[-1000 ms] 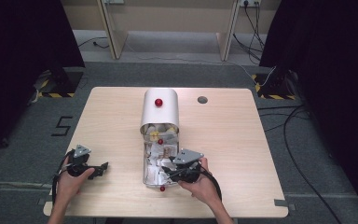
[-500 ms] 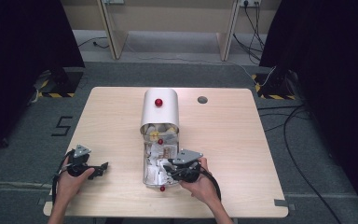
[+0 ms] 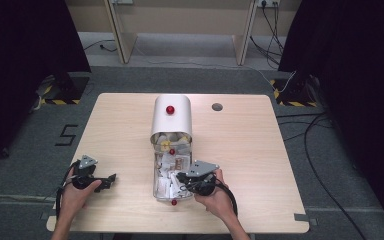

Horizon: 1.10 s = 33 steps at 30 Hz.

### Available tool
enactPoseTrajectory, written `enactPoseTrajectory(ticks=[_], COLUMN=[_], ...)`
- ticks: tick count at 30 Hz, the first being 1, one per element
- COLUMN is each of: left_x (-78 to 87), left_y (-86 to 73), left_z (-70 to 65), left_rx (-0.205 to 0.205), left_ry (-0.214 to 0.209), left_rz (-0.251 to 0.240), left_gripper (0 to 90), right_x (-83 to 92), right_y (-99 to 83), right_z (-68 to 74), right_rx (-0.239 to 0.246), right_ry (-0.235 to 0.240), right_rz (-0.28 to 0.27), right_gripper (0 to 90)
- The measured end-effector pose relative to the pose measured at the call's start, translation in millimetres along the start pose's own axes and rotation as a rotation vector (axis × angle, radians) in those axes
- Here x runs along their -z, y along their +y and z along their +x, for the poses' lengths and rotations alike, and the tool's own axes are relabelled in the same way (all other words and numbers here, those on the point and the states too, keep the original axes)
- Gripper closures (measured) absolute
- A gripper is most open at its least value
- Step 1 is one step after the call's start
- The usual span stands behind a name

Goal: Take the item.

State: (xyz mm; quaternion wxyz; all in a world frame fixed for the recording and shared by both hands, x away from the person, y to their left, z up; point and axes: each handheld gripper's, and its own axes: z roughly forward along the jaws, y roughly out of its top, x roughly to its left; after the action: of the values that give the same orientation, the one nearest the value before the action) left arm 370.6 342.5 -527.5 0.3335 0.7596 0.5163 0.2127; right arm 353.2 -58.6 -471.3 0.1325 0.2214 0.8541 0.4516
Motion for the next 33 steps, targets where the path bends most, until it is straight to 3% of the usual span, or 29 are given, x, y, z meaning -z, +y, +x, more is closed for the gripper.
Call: enactPoseTrajectory(ticks=[33], left_x=[0.0], left_y=[0.0], left_z=[0.0], left_rx=[0.000], left_ry=[0.000], left_rz=[0.000], left_gripper=[0.0], right_x=[19.4], right_y=[12.7], right_z=[-8.7], right_rx=[-0.006], right_ry=[-0.033], right_rz=[-0.089], right_gripper=[86.7])
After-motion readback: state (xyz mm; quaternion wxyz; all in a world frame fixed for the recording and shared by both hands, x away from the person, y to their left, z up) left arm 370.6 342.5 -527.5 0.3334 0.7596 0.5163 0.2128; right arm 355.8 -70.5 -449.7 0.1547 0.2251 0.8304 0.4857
